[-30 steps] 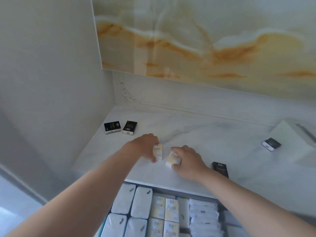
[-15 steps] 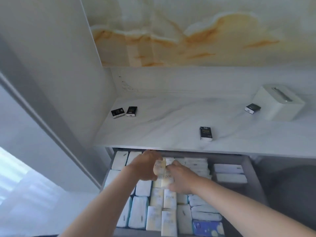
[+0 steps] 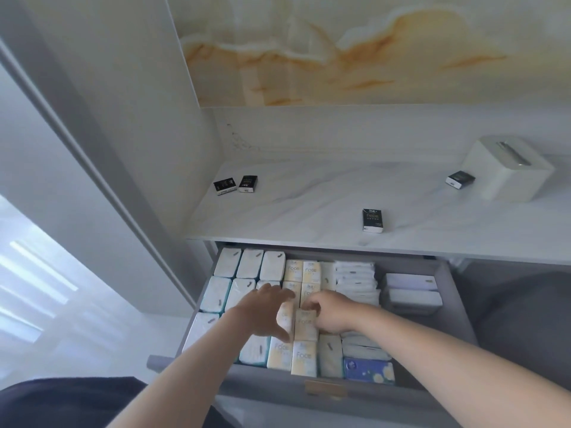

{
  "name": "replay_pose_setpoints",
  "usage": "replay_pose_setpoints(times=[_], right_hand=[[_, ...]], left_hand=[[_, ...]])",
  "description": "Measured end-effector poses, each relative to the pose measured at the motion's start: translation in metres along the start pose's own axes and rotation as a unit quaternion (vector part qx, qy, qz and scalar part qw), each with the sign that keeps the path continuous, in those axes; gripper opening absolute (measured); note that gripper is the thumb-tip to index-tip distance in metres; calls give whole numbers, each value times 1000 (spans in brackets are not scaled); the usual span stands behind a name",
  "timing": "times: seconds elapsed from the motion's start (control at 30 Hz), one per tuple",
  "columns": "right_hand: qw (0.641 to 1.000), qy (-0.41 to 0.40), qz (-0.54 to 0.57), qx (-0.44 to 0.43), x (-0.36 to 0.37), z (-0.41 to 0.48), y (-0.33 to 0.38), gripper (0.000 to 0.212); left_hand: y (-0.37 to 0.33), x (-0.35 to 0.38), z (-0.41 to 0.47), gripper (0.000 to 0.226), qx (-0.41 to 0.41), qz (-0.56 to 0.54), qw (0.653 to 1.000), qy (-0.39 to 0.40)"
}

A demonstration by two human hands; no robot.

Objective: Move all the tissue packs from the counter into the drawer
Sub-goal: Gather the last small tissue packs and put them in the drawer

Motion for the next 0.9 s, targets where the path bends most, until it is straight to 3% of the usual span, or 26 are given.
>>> replay_pose_setpoints(times=[0.17, 0.47, 0.57, 0.7, 0.8, 0.9], right_hand=[[1000, -20, -12, -2, 5, 1, -5, 58], [998, -41, -27, -42, -9, 4, -4, 52], [983, -173, 5, -57, -56, 16, 0, 40], [938, -334, -55, -72, -122, 44, -13, 33], [919, -366, -147, -5, -153, 70, -33, 44], [930, -318, -168, 72, -159, 102, -54, 61]], left_hand=[[-3, 1, -2, 52, -9, 23, 1000, 5], [-8, -6, 16, 56, 15, 74, 996, 48], [-8, -34, 41, 51, -7, -22, 1000, -6], [4, -79, 83, 42, -48, -79, 989, -111], [30, -104, 116, 44, -98, -72, 976, -180], [67, -121, 142, 54, -174, -22, 959, -222]])
Point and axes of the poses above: each hand's wrist, its own z-axis towards the middle knuckle, its own x-axis out of the palm, y = z × x, the point moved 3 cm from there along z, towards the middle knuckle, and after that the axes turned 15 degrees about -y, right-handed, at the moved point
